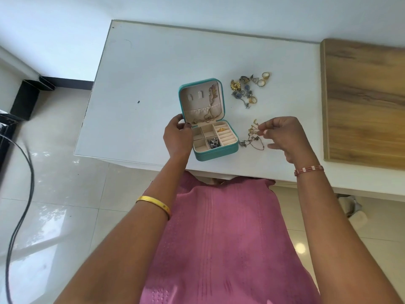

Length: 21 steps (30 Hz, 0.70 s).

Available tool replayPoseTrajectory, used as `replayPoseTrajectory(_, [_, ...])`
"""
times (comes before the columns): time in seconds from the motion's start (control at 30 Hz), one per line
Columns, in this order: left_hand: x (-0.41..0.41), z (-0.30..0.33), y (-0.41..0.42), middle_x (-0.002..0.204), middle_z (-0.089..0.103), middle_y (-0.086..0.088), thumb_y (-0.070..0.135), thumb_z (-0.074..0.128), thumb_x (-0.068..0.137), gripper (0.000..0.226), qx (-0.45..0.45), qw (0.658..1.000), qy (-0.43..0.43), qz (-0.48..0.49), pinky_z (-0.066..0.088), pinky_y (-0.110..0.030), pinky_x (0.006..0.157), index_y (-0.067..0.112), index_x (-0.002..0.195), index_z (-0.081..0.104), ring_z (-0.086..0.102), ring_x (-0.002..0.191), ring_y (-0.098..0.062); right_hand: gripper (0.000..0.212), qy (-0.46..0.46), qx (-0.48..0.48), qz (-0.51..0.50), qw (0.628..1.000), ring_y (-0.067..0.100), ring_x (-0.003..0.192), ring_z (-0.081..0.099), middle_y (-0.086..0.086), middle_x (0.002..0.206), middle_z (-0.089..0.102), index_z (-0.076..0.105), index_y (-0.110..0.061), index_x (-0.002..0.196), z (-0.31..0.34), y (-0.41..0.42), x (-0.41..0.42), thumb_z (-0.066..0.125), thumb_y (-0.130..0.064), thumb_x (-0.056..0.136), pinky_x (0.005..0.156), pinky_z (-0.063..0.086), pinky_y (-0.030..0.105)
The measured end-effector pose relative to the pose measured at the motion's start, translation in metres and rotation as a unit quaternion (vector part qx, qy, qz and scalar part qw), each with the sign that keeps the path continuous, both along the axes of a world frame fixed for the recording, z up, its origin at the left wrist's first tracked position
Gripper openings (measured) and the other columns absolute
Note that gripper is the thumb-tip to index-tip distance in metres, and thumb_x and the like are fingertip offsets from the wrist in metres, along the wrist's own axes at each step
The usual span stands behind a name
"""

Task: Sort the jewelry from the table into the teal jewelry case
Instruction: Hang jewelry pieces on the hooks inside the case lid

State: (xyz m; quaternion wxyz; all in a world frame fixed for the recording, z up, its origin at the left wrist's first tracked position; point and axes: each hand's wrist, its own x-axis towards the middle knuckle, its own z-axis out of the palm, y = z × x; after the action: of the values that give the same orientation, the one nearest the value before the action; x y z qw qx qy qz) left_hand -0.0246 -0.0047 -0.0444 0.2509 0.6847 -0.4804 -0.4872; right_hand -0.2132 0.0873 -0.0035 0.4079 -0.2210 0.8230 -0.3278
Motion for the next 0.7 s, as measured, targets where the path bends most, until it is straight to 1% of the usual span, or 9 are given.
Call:
replayPoseTrajectory(0.1, [0.0, 0.0, -0.001, 0.102, 0.07, -0.006, 0.009, 0.051, 0.09, 0.036, -0.002, 1.0, 0.001, 0.0, 0.051, -0.031, 0.083, 0.018, 0.124, 0.059, 0.064, 0.091, -0.02, 0.026, 0.039, -0.044, -0.018, 0.998, 0.015, 0.075, 0.062, 0.013, 0.089, 0.065, 0.064, -0.01, 0.078, 0.011, -0.004, 0.002, 0.047, 0.009, 0.085, 0.063, 0.057, 0.029])
replayPoseTrajectory(0.17, [0.0, -0.001, -0.001, 0.102, 0.07, -0.006, 0.01, 0.051, 0.09, 0.036, -0.003, 1.0, 0.002, 0.001, 0.052, -0.033, 0.085, 0.019, 0.124, 0.058, 0.064, 0.092, -0.021, 0.02, 0.066, -0.098, -0.035, 0.992, 0.014, 0.066, 0.062, 0.013, 0.085, 0.066, 0.065, -0.007, 0.082, 0.022, -0.013, 0.012, 0.049, 0.004, 0.086, 0.057, 0.058, 0.024])
replayPoseTrajectory(0.23, [0.001, 0.0, 0.0, 0.102, 0.07, -0.005, 0.011, 0.051, 0.091, 0.035, -0.001, 1.0, 0.004, 0.0, 0.052, -0.033, 0.084, 0.019, 0.124, 0.058, 0.064, 0.091, -0.02, 0.015, 0.104, -0.131, -0.017, 0.986, 0.014, 0.062, 0.061, 0.01, 0.083, 0.066, 0.067, -0.007, 0.086, 0.028, -0.027, 0.026, 0.053, 0.0, 0.086, 0.054, 0.057, 0.023])
replayPoseTrajectory(0.33, [0.003, 0.0, 0.0, 0.098, 0.07, -0.005, 0.011, 0.053, 0.09, 0.033, -0.002, 1.0, 0.012, -0.004, 0.051, -0.031, 0.082, 0.019, 0.122, 0.06, 0.064, 0.088, -0.019, 0.013, 0.163, -0.15, 0.041, 0.974, 0.015, 0.068, 0.063, 0.01, 0.086, 0.069, 0.069, -0.005, 0.091, 0.026, -0.05, 0.051, 0.057, -0.004, 0.085, 0.065, 0.058, 0.031])
replayPoseTrajectory(0.4, [0.005, 0.0, -0.001, 0.095, 0.069, -0.004, 0.011, 0.053, 0.09, 0.033, -0.004, 1.0, 0.016, -0.008, 0.052, -0.032, 0.083, 0.019, 0.121, 0.061, 0.063, 0.085, -0.019, 0.013, 0.207, -0.143, 0.071, 0.965, 0.016, 0.073, 0.063, 0.009, 0.088, 0.07, 0.07, -0.005, 0.091, 0.019, -0.063, 0.062, 0.058, -0.009, 0.086, 0.068, 0.054, 0.028])
replayPoseTrajectory(0.47, [0.006, -0.001, -0.002, 0.091, 0.068, -0.003, 0.009, 0.053, 0.089, 0.032, -0.007, 1.0, 0.016, -0.011, 0.051, -0.031, 0.081, 0.018, 0.119, 0.062, 0.062, 0.082, -0.018, 0.014, 0.248, -0.116, 0.09, 0.958, 0.017, 0.077, 0.061, 0.008, 0.089, 0.07, 0.069, -0.007, 0.091, 0.011, -0.071, 0.07, 0.058, -0.014, 0.088, 0.065, 0.043, 0.021])
replayPoseTrajectory(0.53, [0.006, -0.001, -0.002, 0.084, 0.067, -0.002, 0.007, 0.052, 0.089, 0.031, -0.013, 1.0, 0.022, -0.013, 0.049, -0.028, 0.074, 0.018, 0.115, 0.064, 0.061, 0.077, -0.018, 0.015, 0.277, -0.091, 0.098, 0.952, 0.023, 0.083, 0.063, 0.008, 0.091, 0.07, 0.069, -0.009, 0.091, 0.004, -0.077, 0.075, 0.058, -0.019, 0.088, 0.064, 0.039, 0.022])
replayPoseTrajectory(0.6, [0.004, -0.001, -0.002, 0.079, 0.065, 0.0, 0.003, 0.049, 0.088, 0.032, -0.021, 0.999, 0.015, -0.028, 0.046, -0.021, 0.065, 0.019, 0.112, 0.065, 0.058, 0.074, -0.017, 0.019, 0.307, -0.068, 0.104, 0.944, 0.026, 0.088, 0.064, 0.009, 0.093, 0.07, 0.069, -0.009, 0.094, -0.001, -0.082, 0.078, 0.058, -0.024, 0.088, 0.063, 0.039, 0.024])
replayPoseTrajectory(0.7, [0.004, -0.002, -0.003, 0.077, 0.062, 0.001, 0.0, 0.046, 0.087, 0.036, -0.036, 0.998, 0.001, -0.044, 0.039, -0.01, 0.057, 0.019, 0.11, 0.065, 0.054, 0.07, -0.015, 0.023, 0.348, -0.056, 0.092, 0.931, 0.026, 0.089, 0.064, 0.009, 0.095, 0.07, 0.068, -0.009, 0.096, -0.006, -0.089, 0.083, 0.055, -0.027, 0.091, 0.062, 0.035, 0.024])
